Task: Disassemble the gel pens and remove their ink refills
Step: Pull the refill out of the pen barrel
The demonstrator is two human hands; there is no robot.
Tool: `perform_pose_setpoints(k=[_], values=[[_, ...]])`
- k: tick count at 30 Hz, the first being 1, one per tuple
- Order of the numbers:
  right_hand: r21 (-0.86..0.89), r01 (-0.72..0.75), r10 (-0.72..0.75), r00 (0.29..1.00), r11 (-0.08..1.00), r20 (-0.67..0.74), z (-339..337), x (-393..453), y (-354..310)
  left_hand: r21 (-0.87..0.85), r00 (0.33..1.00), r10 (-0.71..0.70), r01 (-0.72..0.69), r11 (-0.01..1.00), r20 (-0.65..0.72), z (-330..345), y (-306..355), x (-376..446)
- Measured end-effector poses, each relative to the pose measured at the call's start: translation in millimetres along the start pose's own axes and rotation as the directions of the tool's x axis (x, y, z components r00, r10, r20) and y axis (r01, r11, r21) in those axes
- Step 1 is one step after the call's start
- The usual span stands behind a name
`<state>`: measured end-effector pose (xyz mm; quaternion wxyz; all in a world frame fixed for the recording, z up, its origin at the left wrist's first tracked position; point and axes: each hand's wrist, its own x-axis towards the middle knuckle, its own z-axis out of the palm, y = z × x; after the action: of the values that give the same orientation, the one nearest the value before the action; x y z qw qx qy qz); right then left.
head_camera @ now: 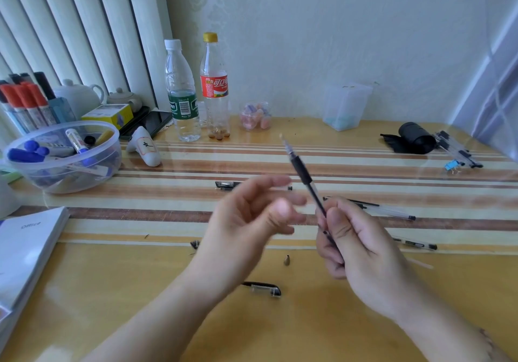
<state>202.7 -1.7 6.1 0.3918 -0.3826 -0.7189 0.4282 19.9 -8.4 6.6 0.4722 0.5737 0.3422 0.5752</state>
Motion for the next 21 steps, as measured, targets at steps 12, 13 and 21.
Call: perform_pose_setpoints(k=[12,13,21], values=[[-0.430,0.048,-0.150,0.967,0.902,-0.207,-4.3,6.1,11.1,0.676,0.972,-0.086,-0.088,0.731,0.220,-1.7,-6.0,-8.2],[-0.406,0.037,-0.150,0.956,0.913,-0.252,-8.3,7.4,12.3,0.742,0.960,-0.084,-0.148,0.654,0.266,-2.8,-6.7,-8.9],[-0.309,-0.001,-0.109,0.935,0.951,-0.338,-13.3,9.6,11.6,0.782,0.962,-0.003,-0.219,0.584,0.272,-11.3,-4.7,-3.8]])
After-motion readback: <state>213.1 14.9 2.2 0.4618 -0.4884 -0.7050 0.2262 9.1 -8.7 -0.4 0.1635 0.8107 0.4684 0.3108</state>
